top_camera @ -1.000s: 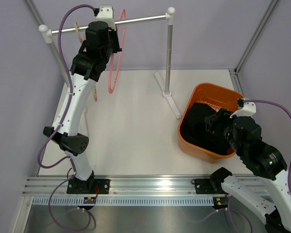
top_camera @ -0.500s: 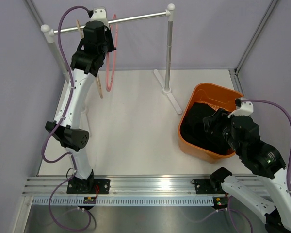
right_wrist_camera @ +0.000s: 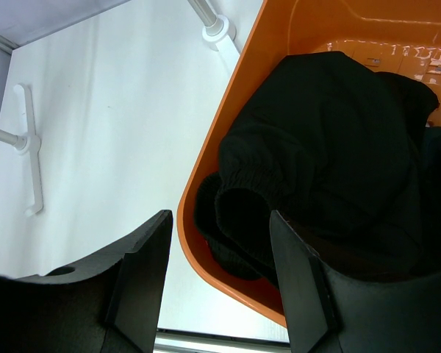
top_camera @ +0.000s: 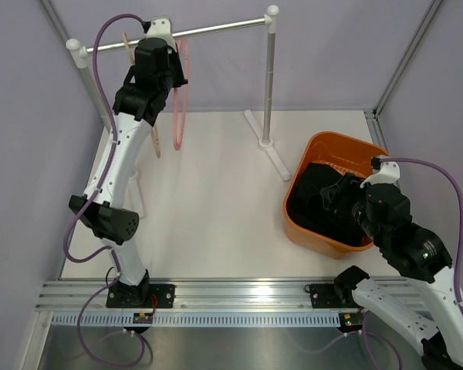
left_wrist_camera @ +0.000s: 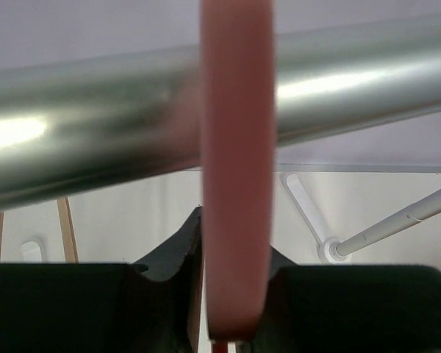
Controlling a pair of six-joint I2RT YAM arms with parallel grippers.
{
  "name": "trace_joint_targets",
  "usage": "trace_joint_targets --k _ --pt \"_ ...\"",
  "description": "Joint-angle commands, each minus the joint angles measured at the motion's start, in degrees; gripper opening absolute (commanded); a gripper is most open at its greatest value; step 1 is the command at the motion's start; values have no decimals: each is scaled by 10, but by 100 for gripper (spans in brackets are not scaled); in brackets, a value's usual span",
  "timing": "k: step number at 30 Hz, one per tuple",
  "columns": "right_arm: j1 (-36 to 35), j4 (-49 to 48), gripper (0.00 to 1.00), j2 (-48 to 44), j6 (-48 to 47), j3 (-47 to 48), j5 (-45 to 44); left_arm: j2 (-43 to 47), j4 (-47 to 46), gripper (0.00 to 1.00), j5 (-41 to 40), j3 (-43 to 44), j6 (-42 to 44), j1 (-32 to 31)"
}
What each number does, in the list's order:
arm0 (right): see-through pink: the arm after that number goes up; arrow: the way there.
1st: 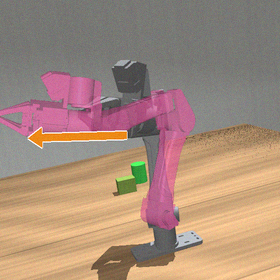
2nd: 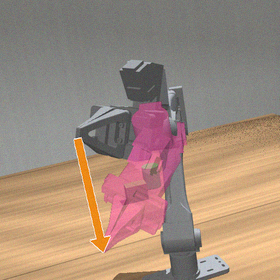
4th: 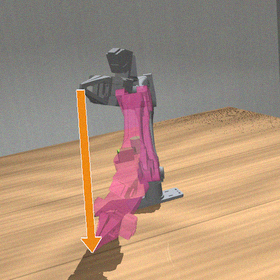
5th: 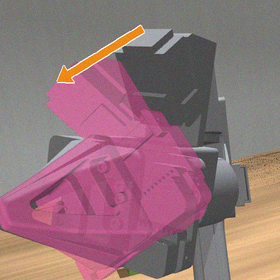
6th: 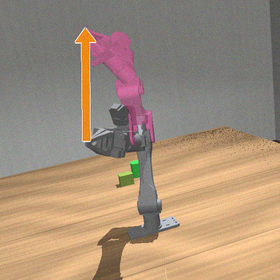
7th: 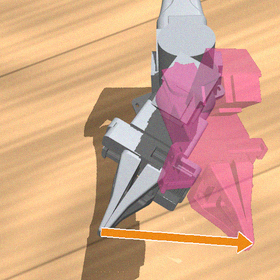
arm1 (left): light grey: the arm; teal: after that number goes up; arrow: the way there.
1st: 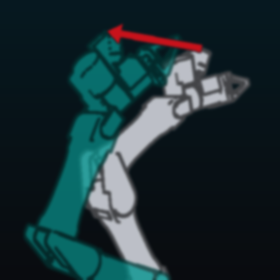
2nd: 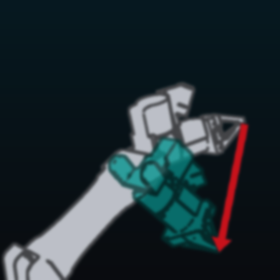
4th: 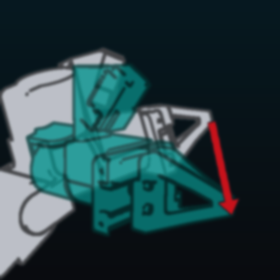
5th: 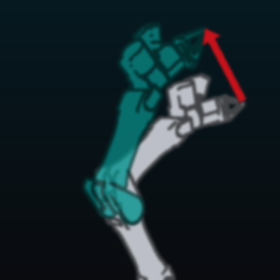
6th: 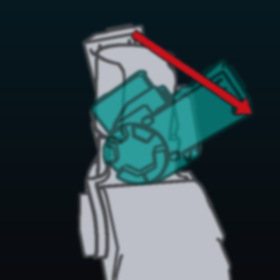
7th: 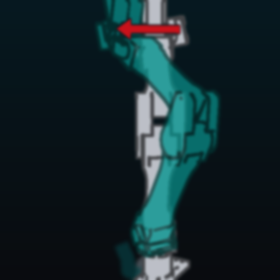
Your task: Remove the shorts from the hanger
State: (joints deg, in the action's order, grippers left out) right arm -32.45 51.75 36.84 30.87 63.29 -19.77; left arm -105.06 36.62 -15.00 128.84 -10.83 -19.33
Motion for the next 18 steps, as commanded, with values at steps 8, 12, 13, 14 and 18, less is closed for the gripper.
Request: trace_joint_targets --k 8,12,13,14,18 --pt "3 -24 66 -11 1 -4 11 82 -16 50 19 -1 -7 1" --pt "3 -28 67 -11 0 -4 14 101 -1 61 21 -6 -9 -4" --pt "3 -29 67 -11 0 -4 14 107 1 62 21 -10 -11 -4" --pt "3 -30 67 -12 0 -4 13 113 3 64 23 -21 -13 -8" --pt "3 -45 68 -17 -5 -9 14 150 13 68 28 -57 -6 -33"
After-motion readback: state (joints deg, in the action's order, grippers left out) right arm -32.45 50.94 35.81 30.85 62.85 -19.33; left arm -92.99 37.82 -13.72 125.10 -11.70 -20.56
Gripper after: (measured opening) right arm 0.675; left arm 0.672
